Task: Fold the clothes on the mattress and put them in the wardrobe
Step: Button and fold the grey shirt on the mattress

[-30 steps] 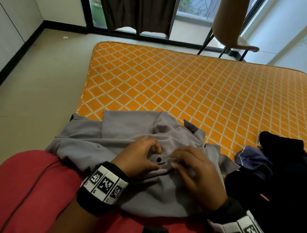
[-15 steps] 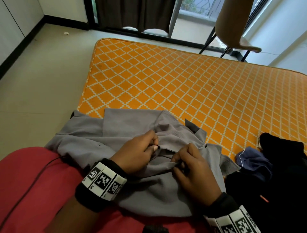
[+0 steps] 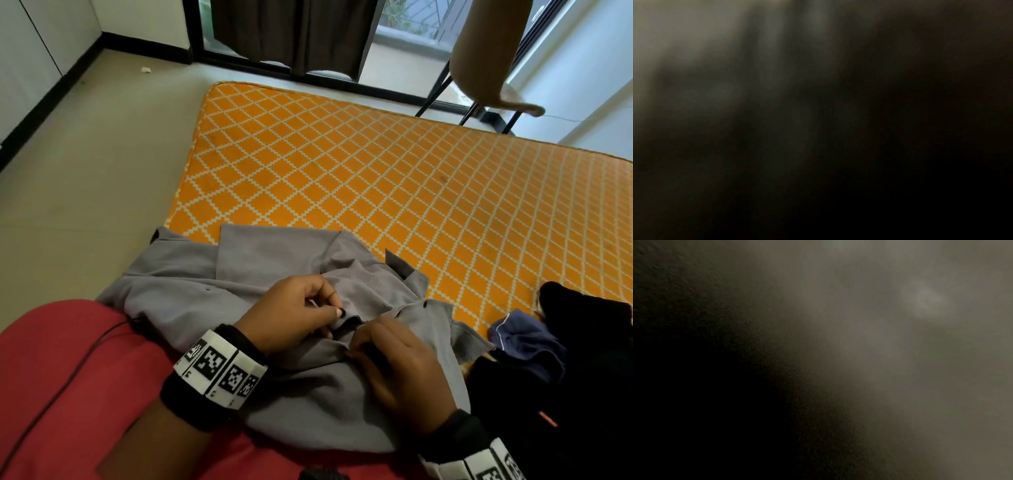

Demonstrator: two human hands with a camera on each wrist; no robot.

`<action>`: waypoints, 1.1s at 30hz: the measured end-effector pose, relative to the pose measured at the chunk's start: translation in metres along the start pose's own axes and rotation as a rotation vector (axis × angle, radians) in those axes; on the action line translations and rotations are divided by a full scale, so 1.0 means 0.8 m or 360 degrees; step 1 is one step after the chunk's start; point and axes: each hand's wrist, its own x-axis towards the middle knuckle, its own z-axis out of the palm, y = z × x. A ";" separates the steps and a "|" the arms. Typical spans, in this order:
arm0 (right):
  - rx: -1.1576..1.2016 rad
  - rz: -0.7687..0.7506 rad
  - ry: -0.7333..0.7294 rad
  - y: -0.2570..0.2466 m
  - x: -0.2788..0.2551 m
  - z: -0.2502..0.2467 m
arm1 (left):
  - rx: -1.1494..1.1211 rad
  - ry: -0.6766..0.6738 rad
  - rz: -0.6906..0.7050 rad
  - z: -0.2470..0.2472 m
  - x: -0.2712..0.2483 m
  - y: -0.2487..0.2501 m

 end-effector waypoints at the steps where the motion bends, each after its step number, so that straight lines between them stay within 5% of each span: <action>1: -0.0048 -0.0057 0.0023 -0.001 -0.003 0.004 | -0.0023 -0.0026 -0.0013 -0.001 -0.001 0.001; 12: -0.0131 -0.0004 0.0145 -0.003 -0.008 0.013 | 0.0252 -0.0311 0.0042 -0.005 -0.005 0.002; 22: -0.0261 -0.0211 0.0495 -0.007 -0.014 0.004 | 0.0171 -0.0214 0.0085 -0.007 -0.007 0.007; 28: -0.0145 -0.0417 0.0325 0.002 -0.023 -0.002 | 0.0019 -0.0244 0.0026 -0.010 -0.008 0.014; 33: -0.0171 -0.0365 0.0256 0.000 -0.016 0.005 | 0.0160 -0.0244 0.0018 -0.002 -0.011 0.019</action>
